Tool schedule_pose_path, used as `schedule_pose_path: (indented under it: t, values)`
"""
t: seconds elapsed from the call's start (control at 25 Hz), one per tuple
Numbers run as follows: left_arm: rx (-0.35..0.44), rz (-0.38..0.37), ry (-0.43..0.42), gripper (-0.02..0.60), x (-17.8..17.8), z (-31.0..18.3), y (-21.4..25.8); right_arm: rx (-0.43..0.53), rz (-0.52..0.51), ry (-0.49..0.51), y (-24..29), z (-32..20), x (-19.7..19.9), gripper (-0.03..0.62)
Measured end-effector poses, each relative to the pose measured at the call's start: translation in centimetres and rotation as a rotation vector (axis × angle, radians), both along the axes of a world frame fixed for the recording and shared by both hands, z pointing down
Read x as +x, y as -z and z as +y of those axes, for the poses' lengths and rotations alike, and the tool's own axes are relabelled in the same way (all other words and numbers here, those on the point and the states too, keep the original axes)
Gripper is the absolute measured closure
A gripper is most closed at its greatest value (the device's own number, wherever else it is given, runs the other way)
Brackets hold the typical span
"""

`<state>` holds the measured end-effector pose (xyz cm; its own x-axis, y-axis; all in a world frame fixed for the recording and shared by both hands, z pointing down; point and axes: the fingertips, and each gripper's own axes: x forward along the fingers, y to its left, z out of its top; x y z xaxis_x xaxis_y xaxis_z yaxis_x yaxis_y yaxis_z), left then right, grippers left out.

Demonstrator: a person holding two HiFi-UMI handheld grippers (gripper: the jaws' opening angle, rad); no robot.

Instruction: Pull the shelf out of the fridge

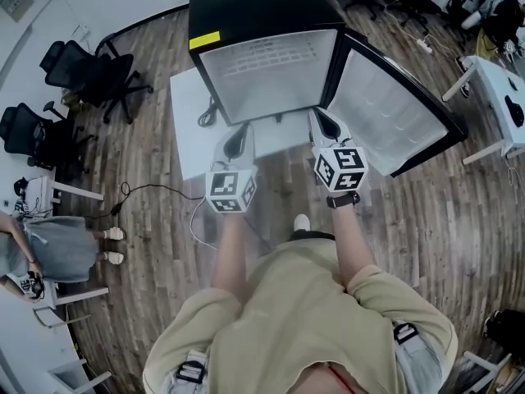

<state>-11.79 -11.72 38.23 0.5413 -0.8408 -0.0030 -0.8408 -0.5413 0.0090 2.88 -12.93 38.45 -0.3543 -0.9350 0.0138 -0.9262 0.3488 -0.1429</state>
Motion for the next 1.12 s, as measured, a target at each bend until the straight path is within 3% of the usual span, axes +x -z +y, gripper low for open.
schedule_pose_path:
  t: [0.4,0.84,1.12]
  values:
    - [0.017,-0.007,0.027,0.580,5.3,-6.0,-0.5,-0.029,-0.042,0.040,-1.3,-7.0,4.7,0.592]
    - [-0.025,0.001,0.114,0.580,5.2,-8.1,-3.6,-0.093,-0.089,0.128,-5.0,-10.0,4.6,0.592]
    - [-0.015,-0.012,0.098,0.580,5.5,-10.2,-4.0,-0.095,-0.106,0.142,-5.7,-12.4,4.0,0.592]
